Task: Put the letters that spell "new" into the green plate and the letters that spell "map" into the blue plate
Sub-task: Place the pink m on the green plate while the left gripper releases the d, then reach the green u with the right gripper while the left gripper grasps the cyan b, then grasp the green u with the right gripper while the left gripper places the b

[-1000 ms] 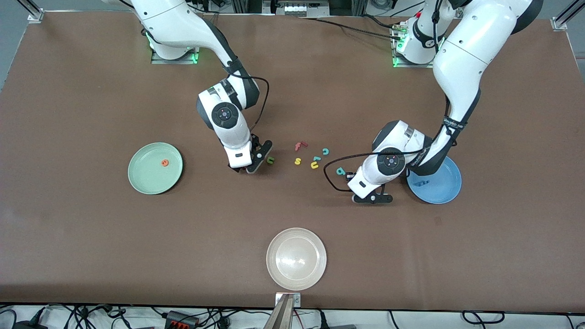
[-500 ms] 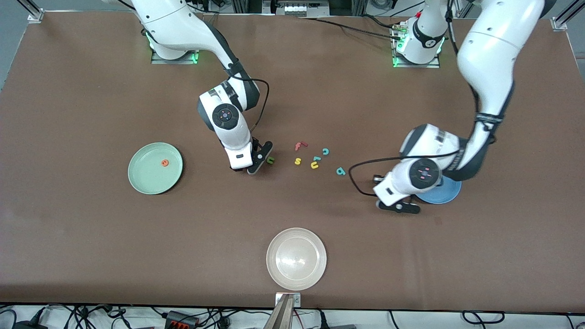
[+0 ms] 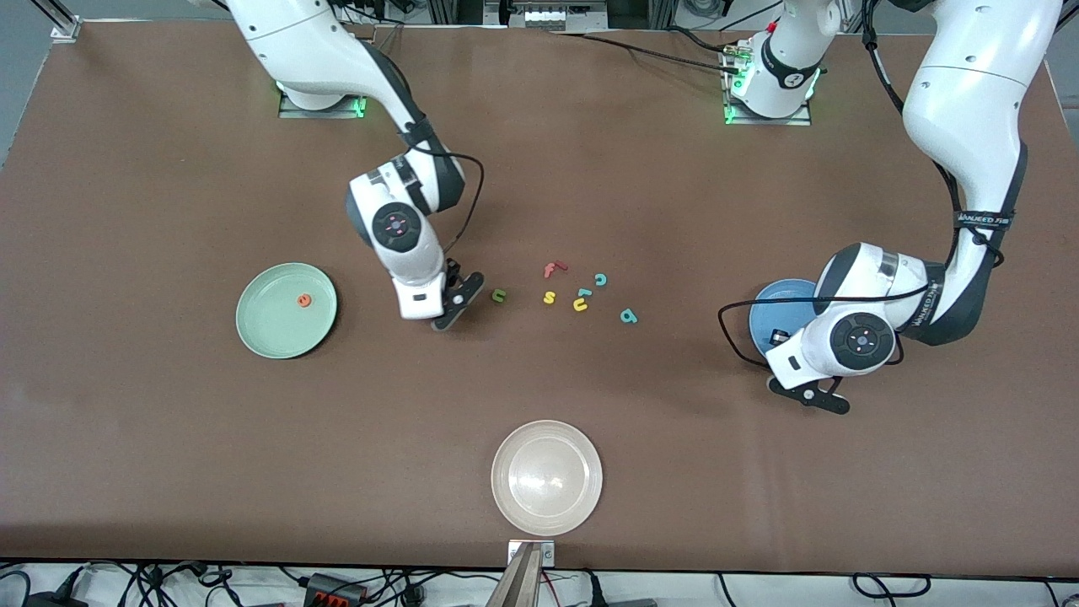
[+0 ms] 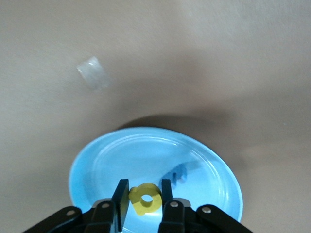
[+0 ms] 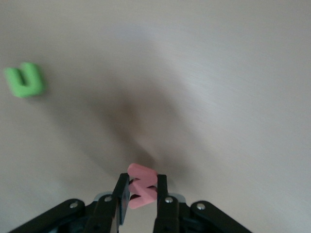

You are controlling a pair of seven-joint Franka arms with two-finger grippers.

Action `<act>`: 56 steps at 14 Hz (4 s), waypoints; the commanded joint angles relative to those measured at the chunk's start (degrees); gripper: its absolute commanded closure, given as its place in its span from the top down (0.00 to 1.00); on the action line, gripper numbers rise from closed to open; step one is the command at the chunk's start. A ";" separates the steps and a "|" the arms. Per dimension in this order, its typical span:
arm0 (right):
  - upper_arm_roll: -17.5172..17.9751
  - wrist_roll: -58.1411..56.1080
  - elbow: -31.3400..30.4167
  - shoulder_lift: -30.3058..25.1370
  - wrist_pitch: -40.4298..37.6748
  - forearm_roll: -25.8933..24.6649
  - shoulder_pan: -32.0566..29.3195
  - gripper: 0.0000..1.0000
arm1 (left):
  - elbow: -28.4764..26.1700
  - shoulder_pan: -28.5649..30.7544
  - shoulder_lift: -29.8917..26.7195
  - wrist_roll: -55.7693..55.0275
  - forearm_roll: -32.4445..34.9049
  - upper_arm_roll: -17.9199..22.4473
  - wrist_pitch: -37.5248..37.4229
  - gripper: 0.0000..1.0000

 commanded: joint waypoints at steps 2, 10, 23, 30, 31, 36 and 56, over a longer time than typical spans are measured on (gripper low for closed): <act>-3.44 3.34 -2.78 -7.77 -11.72 -0.38 -6.28 0.02 | -1.29 0.54 -1.21 -0.23 1.55 -1.04 -0.50 1.00; -12.17 4.22 -6.65 -7.17 -14.82 -0.12 -14.98 0.02 | 0.38 -6.48 -0.25 -7.13 -14.97 -2.71 4.42 1.00; -3.22 21.61 -1.20 -6.72 -11.84 2.59 -11.65 1.00 | -4.54 -16.77 4.06 -44.88 -14.79 -2.53 19.19 0.66; 1.02 19.00 2.74 -2.95 -7.35 7.36 -2.27 0.91 | -4.45 -17.39 4.94 -44.88 -14.62 -2.53 19.28 0.58; 1.02 17.07 4.06 -1.99 -7.35 7.18 0.10 0.90 | -4.45 -17.39 4.94 -44.88 -14.62 -2.53 19.28 0.56; 1.10 1.97 8.55 2.76 -5.60 7.44 4.34 0.78 | -4.54 -17.31 4.95 -44.70 -14.62 -2.53 20.25 0.11; 1.02 -0.53 12.07 9.89 2.76 0.59 10.32 0.63 | -0.76 1.77 -1.56 -9.46 -10.57 -2.00 -2.34 1.00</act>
